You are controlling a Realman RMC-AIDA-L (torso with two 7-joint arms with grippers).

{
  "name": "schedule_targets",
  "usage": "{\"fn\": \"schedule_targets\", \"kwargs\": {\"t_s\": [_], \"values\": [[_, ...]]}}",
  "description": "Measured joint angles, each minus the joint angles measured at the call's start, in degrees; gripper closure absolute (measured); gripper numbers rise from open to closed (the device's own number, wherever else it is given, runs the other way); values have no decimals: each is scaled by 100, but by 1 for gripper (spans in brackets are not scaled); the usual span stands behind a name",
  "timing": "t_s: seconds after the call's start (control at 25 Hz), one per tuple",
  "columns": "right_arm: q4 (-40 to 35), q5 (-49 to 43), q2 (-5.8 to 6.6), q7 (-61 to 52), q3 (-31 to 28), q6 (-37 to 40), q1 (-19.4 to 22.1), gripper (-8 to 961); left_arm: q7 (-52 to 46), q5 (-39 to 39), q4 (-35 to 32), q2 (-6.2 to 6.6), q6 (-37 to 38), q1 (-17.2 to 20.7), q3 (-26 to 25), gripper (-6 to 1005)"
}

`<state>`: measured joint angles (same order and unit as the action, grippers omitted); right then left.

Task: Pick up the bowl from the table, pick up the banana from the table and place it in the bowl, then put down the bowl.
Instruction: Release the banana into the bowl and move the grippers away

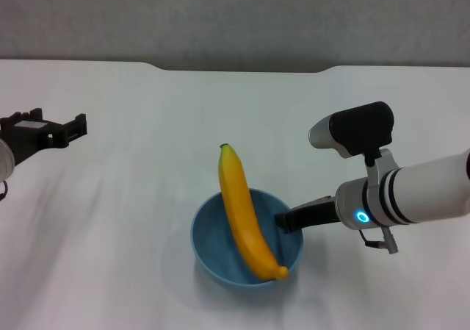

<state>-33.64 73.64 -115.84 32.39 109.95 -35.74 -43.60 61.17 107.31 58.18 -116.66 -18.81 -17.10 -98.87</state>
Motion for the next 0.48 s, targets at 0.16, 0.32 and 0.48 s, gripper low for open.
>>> {"fn": "schedule_targets", "kwargs": {"t_s": [0.16,0.32,0.48], "values": [[-3,-2,0,3,-3,20,3,874,0,-1,0,-2,0,6,0,170],[-26,-30,0,24,-1,156,23,873,1,-7,0,-5,0,26,0,170],[-166,-53,2,79,0,289,124,872,13,-9,0,-6,0,26,0,170]]}}
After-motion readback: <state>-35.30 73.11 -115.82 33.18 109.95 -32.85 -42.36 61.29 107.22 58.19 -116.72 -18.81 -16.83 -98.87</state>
